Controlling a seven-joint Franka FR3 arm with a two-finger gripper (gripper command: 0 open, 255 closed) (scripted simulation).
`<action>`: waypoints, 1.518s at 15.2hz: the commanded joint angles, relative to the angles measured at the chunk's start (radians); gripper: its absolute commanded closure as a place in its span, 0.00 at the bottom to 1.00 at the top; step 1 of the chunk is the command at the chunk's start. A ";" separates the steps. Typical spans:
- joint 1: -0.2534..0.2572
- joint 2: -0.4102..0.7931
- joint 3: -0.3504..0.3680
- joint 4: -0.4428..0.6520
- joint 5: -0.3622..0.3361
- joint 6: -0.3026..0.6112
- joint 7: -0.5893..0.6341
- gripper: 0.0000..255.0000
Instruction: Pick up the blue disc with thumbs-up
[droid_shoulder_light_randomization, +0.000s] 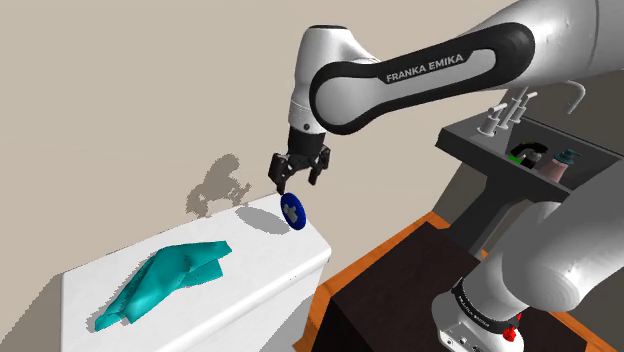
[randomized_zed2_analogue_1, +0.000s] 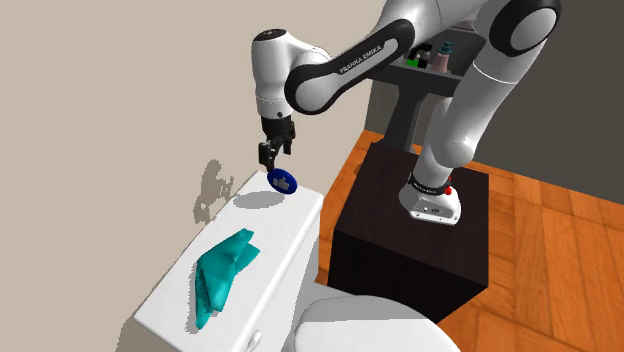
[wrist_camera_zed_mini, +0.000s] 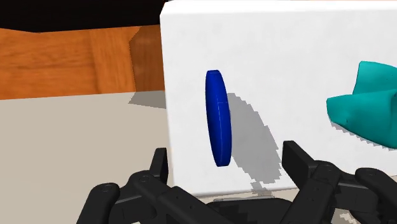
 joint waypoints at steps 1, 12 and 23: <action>0.003 0.037 0.011 0.016 -0.010 0.021 0.018 0.00; 0.005 0.080 0.017 -0.034 -0.018 0.113 0.018 1.00; 0.004 0.053 0.013 -0.004 -0.013 0.057 0.018 1.00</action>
